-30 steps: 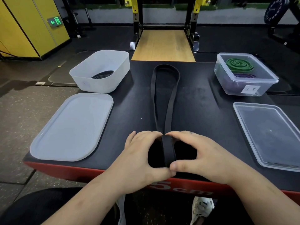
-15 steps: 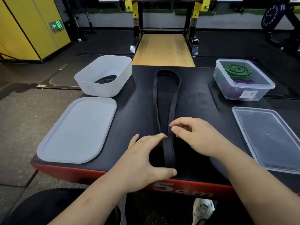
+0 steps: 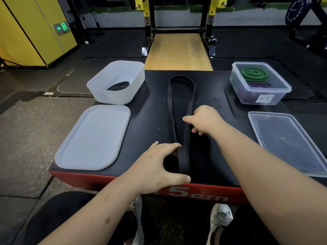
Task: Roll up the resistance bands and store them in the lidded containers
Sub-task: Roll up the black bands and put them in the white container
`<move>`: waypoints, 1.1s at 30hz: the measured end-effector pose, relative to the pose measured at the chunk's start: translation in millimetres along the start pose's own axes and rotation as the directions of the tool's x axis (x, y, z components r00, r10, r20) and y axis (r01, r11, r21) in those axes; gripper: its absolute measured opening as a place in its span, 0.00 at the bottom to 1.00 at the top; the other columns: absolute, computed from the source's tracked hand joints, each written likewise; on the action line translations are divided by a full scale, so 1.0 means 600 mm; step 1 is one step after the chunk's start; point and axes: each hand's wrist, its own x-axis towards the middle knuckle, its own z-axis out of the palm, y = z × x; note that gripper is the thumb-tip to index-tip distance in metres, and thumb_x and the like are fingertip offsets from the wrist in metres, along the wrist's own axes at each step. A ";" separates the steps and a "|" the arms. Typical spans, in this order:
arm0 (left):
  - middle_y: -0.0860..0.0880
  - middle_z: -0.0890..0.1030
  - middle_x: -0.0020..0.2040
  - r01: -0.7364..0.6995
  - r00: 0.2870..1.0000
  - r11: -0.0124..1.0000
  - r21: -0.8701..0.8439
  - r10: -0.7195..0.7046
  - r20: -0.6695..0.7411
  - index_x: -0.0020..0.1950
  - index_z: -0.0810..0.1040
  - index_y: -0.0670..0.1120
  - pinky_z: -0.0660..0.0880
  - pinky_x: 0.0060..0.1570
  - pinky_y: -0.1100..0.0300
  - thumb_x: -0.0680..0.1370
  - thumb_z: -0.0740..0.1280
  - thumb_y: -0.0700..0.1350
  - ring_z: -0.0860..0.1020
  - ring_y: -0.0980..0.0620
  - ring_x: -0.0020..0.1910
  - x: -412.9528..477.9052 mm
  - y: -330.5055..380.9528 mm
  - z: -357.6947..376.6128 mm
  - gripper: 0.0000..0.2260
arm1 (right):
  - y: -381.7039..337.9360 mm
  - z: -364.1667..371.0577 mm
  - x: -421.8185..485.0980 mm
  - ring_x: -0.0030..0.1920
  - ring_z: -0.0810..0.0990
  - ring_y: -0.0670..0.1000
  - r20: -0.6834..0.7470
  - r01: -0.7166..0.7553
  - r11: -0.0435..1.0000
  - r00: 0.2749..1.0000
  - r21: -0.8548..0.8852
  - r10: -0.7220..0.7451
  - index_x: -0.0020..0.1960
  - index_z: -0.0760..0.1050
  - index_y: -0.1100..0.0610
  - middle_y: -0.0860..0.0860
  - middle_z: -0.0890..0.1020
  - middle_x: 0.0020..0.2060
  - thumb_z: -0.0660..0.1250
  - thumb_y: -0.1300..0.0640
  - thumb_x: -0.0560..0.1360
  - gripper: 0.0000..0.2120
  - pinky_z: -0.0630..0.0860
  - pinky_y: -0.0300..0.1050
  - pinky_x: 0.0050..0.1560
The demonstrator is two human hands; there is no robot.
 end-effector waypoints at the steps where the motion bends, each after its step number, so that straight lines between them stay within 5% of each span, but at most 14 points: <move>1: 0.65 0.61 0.77 -0.011 1.000 1.000 0.005 0.011 0.005 0.78 0.62 0.63 0.47 0.73 0.64 0.69 0.76 0.66 0.45 0.66 0.77 0.000 0.003 -0.002 0.41 | -0.008 -0.003 0.008 0.28 0.79 0.51 0.015 -0.040 0.999 0.999 -0.009 0.040 0.51 0.77 0.63 0.52 0.85 0.34 0.69 0.47 0.80 0.17 0.72 0.41 0.33; 3: 0.65 0.60 0.77 -0.023 1.000 1.000 0.021 0.023 0.005 0.78 0.63 0.62 0.44 0.73 0.66 0.69 0.76 0.65 0.44 0.72 0.72 -0.002 0.001 -0.002 0.41 | -0.017 0.006 0.026 0.29 0.76 0.53 0.047 -0.094 0.996 0.994 0.005 0.094 0.48 0.79 0.62 0.53 0.82 0.33 0.72 0.48 0.79 0.16 0.74 0.44 0.37; 5: 0.65 0.58 0.79 -0.014 1.000 0.999 0.035 0.013 0.010 0.78 0.63 0.62 0.46 0.74 0.62 0.68 0.76 0.66 0.43 0.66 0.77 0.003 -0.002 -0.004 0.42 | -0.016 0.016 0.044 0.30 0.72 0.53 0.068 -0.116 0.991 0.991 0.064 0.112 0.45 0.78 0.61 0.55 0.79 0.32 0.73 0.51 0.78 0.13 0.73 0.46 0.37; 11: 0.69 0.56 0.79 -0.024 1.000 0.999 0.042 0.024 0.020 0.78 0.62 0.63 0.50 0.72 0.62 0.67 0.76 0.67 0.39 0.61 0.80 0.002 -0.014 -0.007 0.43 | -0.006 0.028 0.070 0.45 0.81 0.52 0.240 -0.064 0.782 0.964 0.620 -0.111 0.55 0.77 0.55 0.54 0.83 0.49 0.74 0.59 0.78 0.08 0.73 0.41 0.33; 14: 0.70 0.61 0.77 -0.046 0.999 0.998 0.037 0.046 0.003 0.78 0.63 0.63 0.50 0.69 0.67 0.67 0.77 0.66 0.42 0.64 0.80 0.001 -0.020 -0.005 0.42 | -0.008 0.036 0.067 0.41 0.80 0.50 0.232 -0.063 0.775 0.966 0.629 -0.110 0.60 0.76 0.60 0.55 0.82 0.46 0.71 0.65 0.79 0.11 0.77 0.40 0.33; 19: 0.72 0.62 0.69 -0.137 0.989 0.987 0.083 0.141 -0.042 0.76 0.65 0.62 0.43 0.63 0.82 0.67 0.77 0.66 0.44 0.76 0.73 0.001 -0.020 -0.008 0.40 | -0.024 0.031 0.074 0.33 0.80 0.45 0.207 -0.004 0.713 0.958 0.702 -0.198 0.46 0.75 0.57 0.50 0.82 0.38 0.68 0.66 0.81 0.07 0.76 0.40 0.33; 22: 0.69 0.62 0.69 -0.177 0.976 0.970 0.164 0.194 -0.095 0.75 0.65 0.61 0.51 0.67 0.79 0.67 0.76 0.67 0.54 0.71 0.73 -0.005 -0.018 -0.019 0.40 | -0.035 0.038 0.081 0.33 0.80 0.48 0.126 0.038 0.765 0.980 0.643 -0.155 0.41 0.75 0.56 0.49 0.83 0.33 0.69 0.66 0.80 0.11 0.76 0.41 0.33; 26: 0.69 0.62 0.71 -0.217 0.973 0.956 0.195 0.229 -0.041 0.77 0.63 0.61 0.49 0.62 0.83 0.68 0.75 0.67 0.55 0.72 0.71 -0.007 -0.009 -0.020 0.41 | -0.044 0.064 0.085 0.37 0.79 0.54 0.069 0.053 0.851 0.992 0.523 -0.104 0.44 0.77 0.59 0.58 0.81 0.41 0.71 0.65 0.79 0.06 0.80 0.45 0.35; 29: 0.64 0.64 0.75 -0.201 0.979 0.962 0.185 0.201 0.019 0.79 0.60 0.61 0.48 0.61 0.84 0.69 0.75 0.67 0.57 0.69 0.73 -0.010 -0.018 -0.011 0.42 | -0.051 0.071 0.079 0.38 0.83 0.54 0.071 0.098 0.914 0.988 0.394 -0.136 0.50 0.80 0.59 0.57 0.84 0.44 0.73 0.62 0.78 0.03 0.85 0.53 0.51; 33: 0.61 0.67 0.75 -0.165 0.986 0.972 0.168 0.165 0.012 0.78 0.59 0.62 0.51 0.62 0.81 0.69 0.74 0.67 0.58 0.66 0.74 -0.011 -0.026 -0.006 0.42 | -0.068 0.057 0.067 0.38 0.82 0.55 0.163 0.123 0.980 0.975 0.154 -0.148 0.61 0.80 0.65 0.53 0.82 0.38 0.70 0.58 0.81 0.13 0.81 0.52 0.60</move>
